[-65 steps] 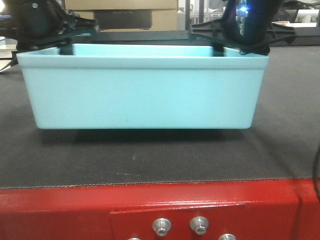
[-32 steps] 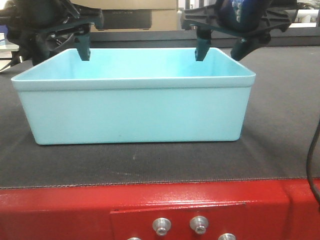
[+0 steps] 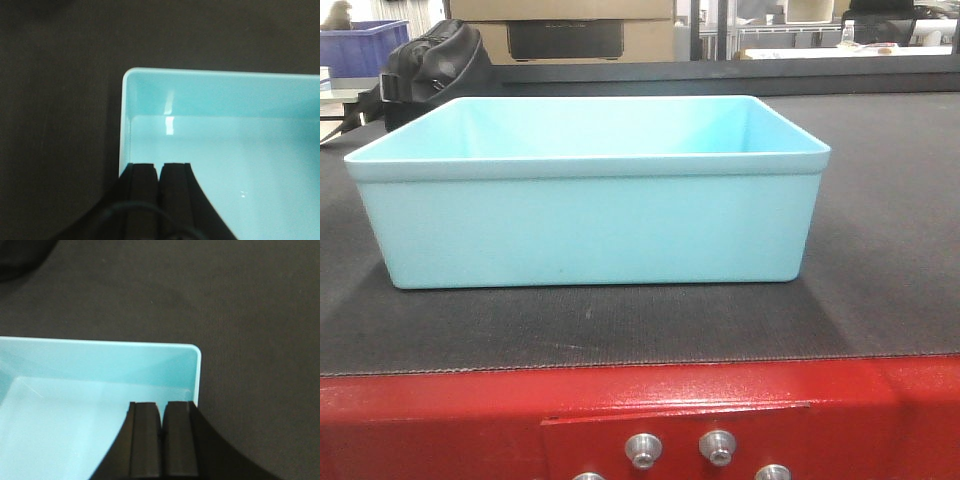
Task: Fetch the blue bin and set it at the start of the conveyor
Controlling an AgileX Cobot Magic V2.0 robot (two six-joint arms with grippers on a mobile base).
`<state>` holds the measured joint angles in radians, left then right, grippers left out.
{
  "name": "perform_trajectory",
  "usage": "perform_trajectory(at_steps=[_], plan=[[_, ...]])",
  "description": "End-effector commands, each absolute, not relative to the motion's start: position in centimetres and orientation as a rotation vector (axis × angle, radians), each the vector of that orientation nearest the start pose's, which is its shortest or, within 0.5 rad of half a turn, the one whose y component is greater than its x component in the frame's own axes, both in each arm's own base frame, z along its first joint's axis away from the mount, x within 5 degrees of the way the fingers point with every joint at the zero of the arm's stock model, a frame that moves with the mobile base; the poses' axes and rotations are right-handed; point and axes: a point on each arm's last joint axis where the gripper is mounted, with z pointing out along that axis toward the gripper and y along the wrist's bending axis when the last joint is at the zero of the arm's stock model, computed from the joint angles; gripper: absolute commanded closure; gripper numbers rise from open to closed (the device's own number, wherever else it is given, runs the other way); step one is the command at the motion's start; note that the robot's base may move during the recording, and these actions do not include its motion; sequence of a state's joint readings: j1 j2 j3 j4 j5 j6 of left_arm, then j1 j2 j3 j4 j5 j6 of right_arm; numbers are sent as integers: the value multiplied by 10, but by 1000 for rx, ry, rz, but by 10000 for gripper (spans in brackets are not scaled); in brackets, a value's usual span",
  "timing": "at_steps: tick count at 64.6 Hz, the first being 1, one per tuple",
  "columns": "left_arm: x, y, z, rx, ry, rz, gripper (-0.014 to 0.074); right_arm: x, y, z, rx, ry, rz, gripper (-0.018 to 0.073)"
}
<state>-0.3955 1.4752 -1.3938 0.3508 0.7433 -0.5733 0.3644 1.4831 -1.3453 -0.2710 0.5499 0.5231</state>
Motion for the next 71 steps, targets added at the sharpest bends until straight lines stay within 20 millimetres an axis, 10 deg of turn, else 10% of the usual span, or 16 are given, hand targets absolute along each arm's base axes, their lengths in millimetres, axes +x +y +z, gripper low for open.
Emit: perform_trajectory(at_steps=[1, 12, 45, 71], plan=[[298, -109, 391, 79, 2216, -152, 703, 312, 108, 386, -96, 2087, 198, 722], [276, -118, 388, 361, 2063, -293, 703, 303, 110, 383, -318, 1898, 158, 722], [170, -73, 321, 208, 1822, -424, 707, 195, 76, 325, -354, 1747, 256, 722], [117, -51, 343, 186, 1612, -462, 707, 132, 51, 345, -310, 1564, 269, 721]])
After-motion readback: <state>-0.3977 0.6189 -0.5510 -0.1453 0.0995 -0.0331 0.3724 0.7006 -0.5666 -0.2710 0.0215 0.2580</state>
